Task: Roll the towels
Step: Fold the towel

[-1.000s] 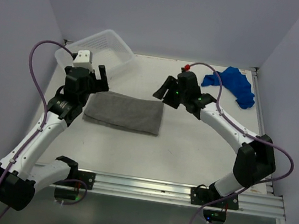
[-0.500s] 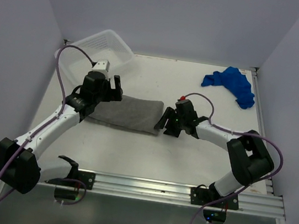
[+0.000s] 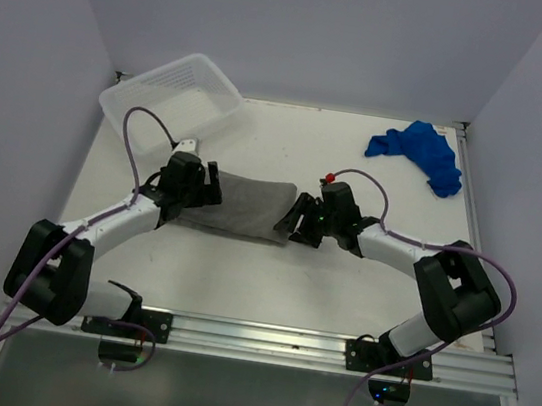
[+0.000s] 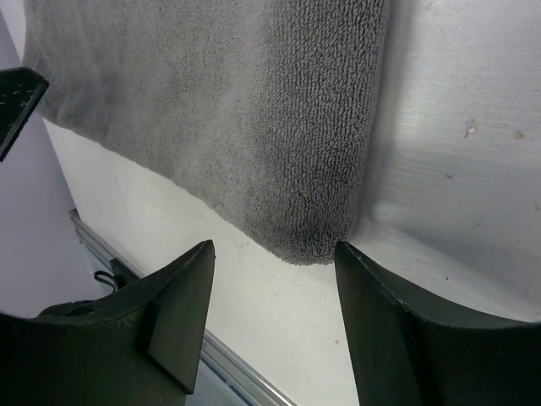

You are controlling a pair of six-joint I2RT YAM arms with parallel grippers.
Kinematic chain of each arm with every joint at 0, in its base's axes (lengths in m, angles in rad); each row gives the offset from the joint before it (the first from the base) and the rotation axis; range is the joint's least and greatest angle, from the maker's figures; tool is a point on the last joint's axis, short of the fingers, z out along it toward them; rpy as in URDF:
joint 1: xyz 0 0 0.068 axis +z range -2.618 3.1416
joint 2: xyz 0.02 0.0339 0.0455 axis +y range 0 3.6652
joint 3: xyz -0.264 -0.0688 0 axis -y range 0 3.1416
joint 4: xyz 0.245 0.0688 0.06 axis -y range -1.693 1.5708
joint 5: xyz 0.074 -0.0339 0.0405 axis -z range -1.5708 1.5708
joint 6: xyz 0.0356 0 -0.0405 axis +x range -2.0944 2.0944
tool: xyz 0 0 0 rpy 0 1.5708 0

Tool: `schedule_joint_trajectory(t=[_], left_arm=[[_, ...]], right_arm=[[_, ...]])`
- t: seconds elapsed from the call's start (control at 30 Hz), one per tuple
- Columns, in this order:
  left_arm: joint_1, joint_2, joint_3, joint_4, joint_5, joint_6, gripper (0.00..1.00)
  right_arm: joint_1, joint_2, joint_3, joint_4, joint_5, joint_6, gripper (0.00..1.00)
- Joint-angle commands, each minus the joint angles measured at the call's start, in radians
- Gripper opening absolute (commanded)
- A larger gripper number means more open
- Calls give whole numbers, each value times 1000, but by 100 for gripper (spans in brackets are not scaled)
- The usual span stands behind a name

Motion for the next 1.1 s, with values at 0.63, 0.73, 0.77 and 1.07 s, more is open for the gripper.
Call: schedule_joint_trajectory(t=[0.63,0.73,0.77,1.07], left_arm=[[-53,14,-166,96,-51,-115,91],[-60,2,-182,84,-51,-126,91],[-61,-1,-187,78,-51,-129,91],[-107,-122,-277,46,-54,-196,90]], right_arm=[[1,142,-10,122,9,22,51],[-1,119,-36,112,18,16,39],[1,108,-41,103,26,10,36],[1,-52,-105,-84,139,-122,16]])
